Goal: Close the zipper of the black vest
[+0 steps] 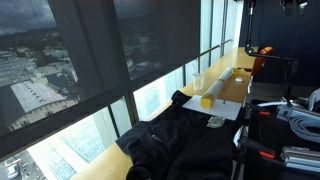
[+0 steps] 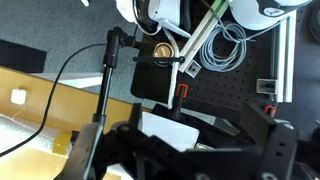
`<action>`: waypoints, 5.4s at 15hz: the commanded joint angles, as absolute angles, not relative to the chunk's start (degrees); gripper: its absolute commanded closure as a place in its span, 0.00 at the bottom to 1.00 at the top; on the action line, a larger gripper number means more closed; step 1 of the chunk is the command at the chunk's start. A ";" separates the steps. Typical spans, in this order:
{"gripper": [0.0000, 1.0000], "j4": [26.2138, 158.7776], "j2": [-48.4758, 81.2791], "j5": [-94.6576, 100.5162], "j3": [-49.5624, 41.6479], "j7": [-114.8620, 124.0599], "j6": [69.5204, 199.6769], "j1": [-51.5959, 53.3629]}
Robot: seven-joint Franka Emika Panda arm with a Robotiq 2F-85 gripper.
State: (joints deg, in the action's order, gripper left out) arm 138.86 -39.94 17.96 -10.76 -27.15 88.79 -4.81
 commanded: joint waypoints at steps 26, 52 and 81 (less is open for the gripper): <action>0.00 138.72 -40.04 18.40 -11.61 -26.59 88.48 -3.62; 0.00 138.03 -5.83 18.78 0.98 -0.56 133.06 0.30; 0.00 127.39 25.53 12.47 -0.27 4.51 155.50 4.21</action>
State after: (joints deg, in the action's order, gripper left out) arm 128.80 23.87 14.25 0.07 5.03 155.39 3.33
